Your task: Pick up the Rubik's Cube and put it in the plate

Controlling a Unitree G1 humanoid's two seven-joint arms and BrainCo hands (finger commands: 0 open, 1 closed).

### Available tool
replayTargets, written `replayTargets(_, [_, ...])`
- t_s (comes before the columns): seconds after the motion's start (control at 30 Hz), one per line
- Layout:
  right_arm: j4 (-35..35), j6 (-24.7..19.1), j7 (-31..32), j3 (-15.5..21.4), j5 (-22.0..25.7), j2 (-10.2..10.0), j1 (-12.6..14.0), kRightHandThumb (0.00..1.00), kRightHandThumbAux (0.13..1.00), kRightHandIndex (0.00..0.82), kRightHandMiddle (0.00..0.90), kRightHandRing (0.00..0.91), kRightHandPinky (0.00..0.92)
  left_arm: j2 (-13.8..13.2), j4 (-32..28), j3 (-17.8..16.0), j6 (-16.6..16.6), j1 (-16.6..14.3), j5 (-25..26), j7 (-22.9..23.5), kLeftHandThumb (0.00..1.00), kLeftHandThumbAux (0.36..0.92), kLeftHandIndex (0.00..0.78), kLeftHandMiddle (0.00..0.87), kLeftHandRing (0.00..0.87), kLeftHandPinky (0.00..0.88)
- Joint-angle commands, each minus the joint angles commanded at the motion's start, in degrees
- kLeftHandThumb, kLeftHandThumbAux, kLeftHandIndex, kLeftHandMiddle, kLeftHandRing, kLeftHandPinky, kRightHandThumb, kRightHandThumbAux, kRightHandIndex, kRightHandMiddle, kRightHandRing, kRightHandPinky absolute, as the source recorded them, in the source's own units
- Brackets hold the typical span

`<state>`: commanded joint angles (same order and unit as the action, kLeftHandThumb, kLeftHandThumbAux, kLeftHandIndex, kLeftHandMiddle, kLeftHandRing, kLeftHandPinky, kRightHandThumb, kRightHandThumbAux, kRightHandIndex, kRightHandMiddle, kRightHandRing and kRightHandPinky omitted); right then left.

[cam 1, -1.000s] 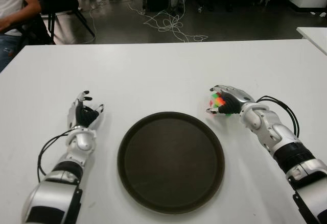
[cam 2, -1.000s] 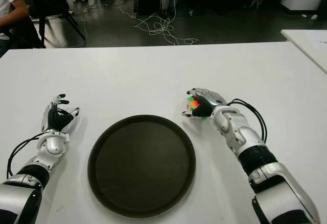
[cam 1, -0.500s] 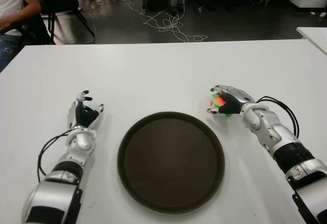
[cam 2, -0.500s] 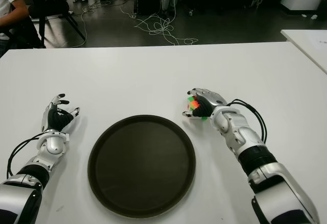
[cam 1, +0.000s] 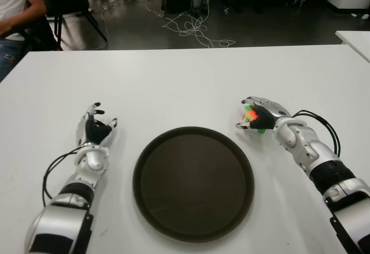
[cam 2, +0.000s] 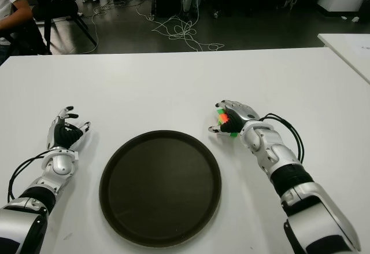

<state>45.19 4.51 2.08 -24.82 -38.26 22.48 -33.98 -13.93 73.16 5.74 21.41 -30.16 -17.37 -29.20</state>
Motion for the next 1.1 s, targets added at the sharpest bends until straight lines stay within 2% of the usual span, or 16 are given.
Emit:
replayTargets(0.13, [1.08,0.78,-0.17,0.27,0.48,-0.15,-0.28,0.219,0.495,0.000,0.000,0.032,0.137,0.03,-0.03,-0.04,0.27,0.03,0.01,-0.06,0.246,0.745,0.170,0.290,0.314,0.336])
replayTargets(0.2, [1.41,1.17,-0.25,0.51,0.83,-0.21,-0.33,0.225,0.513,0.000,0.011,0.094,0.217,0.03,-0.01,-0.02,0.24,0.03,-0.03,-0.11,0.250,0.744,0.171,0.288,0.312,0.333])
replayTargets(0.33, [1.15,1.34,0.07,0.64,1.29,-0.18,-0.37,0.230,0.532,0.000,0.045,0.164,0.300,-0.06,0.08,0.05,0.04,-0.02,-0.12,-0.07,0.237,0.741,0.169,0.286,0.311,0.329])
replayTargets(0.53, [-0.95,0.30,0.69,0.48,1.08,0.09,-0.13,0.216,0.601,0.042,0.175,0.256,0.348,-0.15,0.17,0.34,-0.51,-0.10,-0.47,-0.37,0.233,0.752,0.156,0.282,0.316,0.351])
replayTargets(0.6, [-2.61,-0.80,0.90,0.74,1.11,0.02,0.28,0.225,0.629,0.091,0.243,0.311,0.376,-0.10,0.14,0.24,-0.52,-0.10,-0.36,-0.42,0.243,0.749,0.162,0.283,0.317,0.351])
replayTargets(0.7, [-3.65,-2.43,0.47,1.21,1.32,-0.46,0.62,0.239,0.648,0.137,0.299,0.355,0.394,-0.05,0.12,0.04,-0.41,-0.08,-0.13,-0.37,0.252,0.744,0.170,0.285,0.316,0.346])
replayTargets(0.8, [-4.50,-3.66,-0.32,1.78,1.66,-0.97,0.99,0.310,0.665,0.222,0.375,0.416,0.428,-0.07,0.15,-0.07,-0.42,-0.11,-0.03,-0.24,0.240,0.736,0.168,0.272,0.297,0.310])
replayTargets(1.03, [-8.67,-6.08,-0.44,3.20,2.36,-1.48,2.29,0.348,0.667,0.278,0.462,0.500,0.504,-0.10,0.14,-0.06,-0.26,-0.07,-0.03,-0.02,0.228,0.736,0.163,0.265,0.285,0.291])
replayTargets(1.07, [-9.15,-6.48,-0.37,3.34,2.41,-1.55,2.40,0.464,0.688,0.325,0.478,0.519,0.515,-0.11,0.14,-0.06,-0.23,-0.06,-0.04,0.01,0.222,0.738,0.159,0.265,0.284,0.287])
replayTargets(1.1, [-9.56,-6.85,-0.33,3.49,2.48,-1.64,2.50,0.506,0.696,0.342,0.483,0.526,0.520,-0.11,0.14,-0.07,-0.25,-0.06,-0.03,0.04,0.220,0.739,0.157,0.265,0.284,0.285])
